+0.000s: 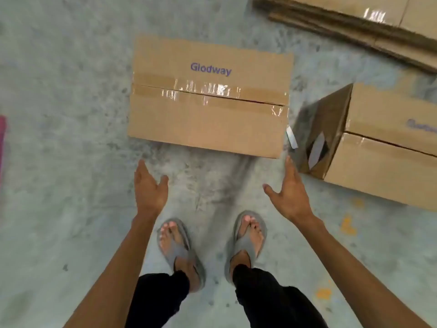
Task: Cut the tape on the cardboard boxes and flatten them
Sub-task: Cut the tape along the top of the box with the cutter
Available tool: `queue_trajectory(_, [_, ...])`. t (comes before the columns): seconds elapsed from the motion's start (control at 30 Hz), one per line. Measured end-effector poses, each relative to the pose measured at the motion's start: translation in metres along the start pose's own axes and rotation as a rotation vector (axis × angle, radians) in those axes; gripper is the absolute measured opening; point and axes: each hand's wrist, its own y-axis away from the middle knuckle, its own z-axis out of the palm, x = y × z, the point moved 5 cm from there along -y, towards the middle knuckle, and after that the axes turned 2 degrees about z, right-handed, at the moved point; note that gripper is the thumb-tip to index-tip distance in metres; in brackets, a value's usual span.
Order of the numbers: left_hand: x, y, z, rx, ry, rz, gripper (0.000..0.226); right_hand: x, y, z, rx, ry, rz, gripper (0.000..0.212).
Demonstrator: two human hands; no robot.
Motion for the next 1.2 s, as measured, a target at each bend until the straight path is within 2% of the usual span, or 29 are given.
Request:
queue_trajectory(0.1, [-0.032,-0.061,0.017,0.203,0.173,-0.122,0.063,0.025,-0.047,0.036,0.117,-0.101,-0.001,0.104])
queue_trajectory(0.13, [-0.036,-0.077,0.021,0.239,0.268,-0.179,0.059,0.029,-0.058,0.045,0.147,-0.154,0.008,0.104])
queue_trajectory(0.2, [-0.042,-0.107,0.03,0.315,0.511,-0.181,0.053,0.032,-0.077,0.061,0.243,-0.278,-0.02,0.095])
queue_trajectory(0.3, [-0.041,-0.144,0.04,0.337,0.794,-0.008,0.051,0.035,-0.095,0.077,0.344,-0.439,-0.062,0.083])
queue_trajectory(0.47, [-0.035,-0.174,0.046,0.407,0.949,0.122,0.047,0.045,-0.121,0.091,0.358,-0.599,-0.142,0.085])
queue_trajectory(0.63, [-0.02,-0.176,0.046,0.369,1.076,0.22,0.052,0.03,-0.133,0.074,0.438,-0.699,-0.241,0.078])
queue_trajectory(0.7, [-0.005,-0.169,0.031,0.364,1.102,0.32,0.05,0.017,-0.129,0.05,0.504,-0.747,-0.284,0.081])
queue_trajectory(0.83, [0.037,-0.154,-0.03,0.382,1.154,0.506,0.023,-0.013,-0.105,-0.009,0.63,-0.784,-0.384,0.087])
queue_trajectory(0.87, [0.048,-0.15,-0.049,0.393,1.145,0.552,0.022,-0.019,-0.098,-0.024,0.657,-0.785,-0.407,0.087])
queue_trajectory(0.97, [0.079,-0.135,-0.096,0.384,1.048,0.679,0.033,-0.037,-0.077,-0.067,0.7,-0.813,-0.469,0.088])
queue_trajectory(1.07, [0.097,-0.127,-0.116,0.37,0.942,0.728,0.061,-0.048,-0.064,-0.094,0.722,-0.807,-0.525,0.093])
queue_trajectory(1.2, [0.11,-0.131,-0.112,0.439,0.685,0.678,0.087,-0.051,-0.061,-0.103,0.775,-0.542,-0.426,0.106])
